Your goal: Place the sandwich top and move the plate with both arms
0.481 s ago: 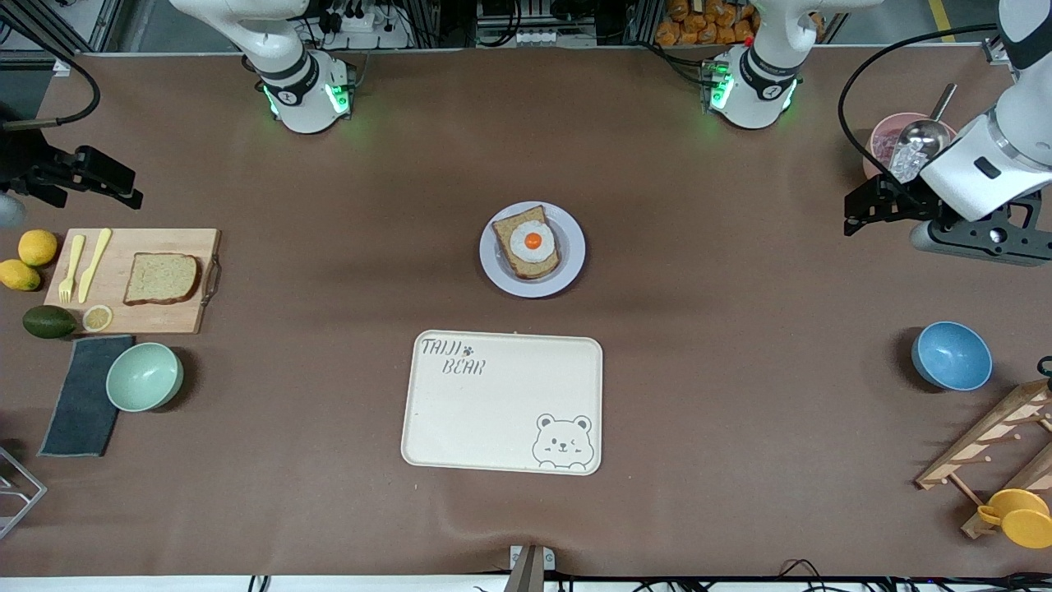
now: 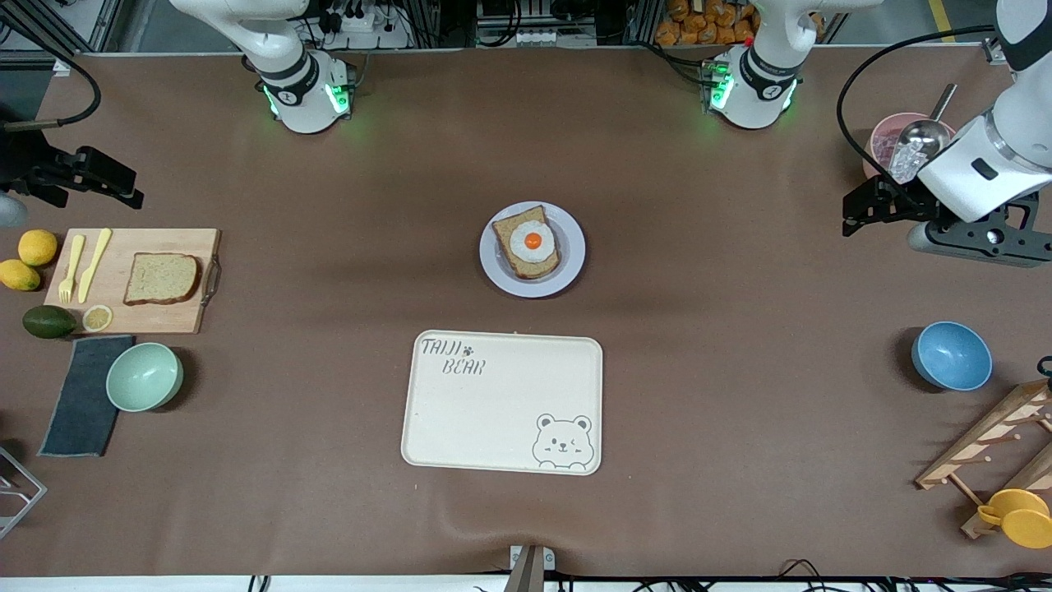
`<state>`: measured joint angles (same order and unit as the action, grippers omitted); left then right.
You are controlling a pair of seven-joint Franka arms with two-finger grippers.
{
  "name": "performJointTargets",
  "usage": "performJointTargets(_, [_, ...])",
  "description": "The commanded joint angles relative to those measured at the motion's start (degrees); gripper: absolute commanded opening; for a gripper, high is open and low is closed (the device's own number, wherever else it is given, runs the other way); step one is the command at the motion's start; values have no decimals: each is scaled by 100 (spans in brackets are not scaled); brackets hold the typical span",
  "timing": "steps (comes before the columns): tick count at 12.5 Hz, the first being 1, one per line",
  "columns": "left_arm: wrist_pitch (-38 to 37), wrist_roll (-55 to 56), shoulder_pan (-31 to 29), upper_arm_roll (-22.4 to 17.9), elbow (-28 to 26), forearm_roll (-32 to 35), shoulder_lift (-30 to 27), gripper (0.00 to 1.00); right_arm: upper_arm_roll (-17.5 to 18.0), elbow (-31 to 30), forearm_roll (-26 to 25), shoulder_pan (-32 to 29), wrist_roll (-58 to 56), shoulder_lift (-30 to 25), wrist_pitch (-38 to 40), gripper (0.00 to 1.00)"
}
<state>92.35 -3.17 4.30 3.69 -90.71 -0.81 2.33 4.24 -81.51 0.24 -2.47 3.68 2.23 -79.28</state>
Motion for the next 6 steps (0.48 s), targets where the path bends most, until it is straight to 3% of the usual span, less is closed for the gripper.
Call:
performJointTargets(1, [38, 54, -61, 44, -25, -129, 66, 100, -28, 92, -59, 27, -43, 76, 97, 100])
performJointTargets(4, [20, 19, -79, 35, -52, -139, 101, 100, -107, -163, -59, 10, -60, 59, 124, 100])
performJointTargets(6, [20, 10, -79, 35, -113, -139, 101, 100, -492, -478, -6, 18, -261, 59, -16, 100])
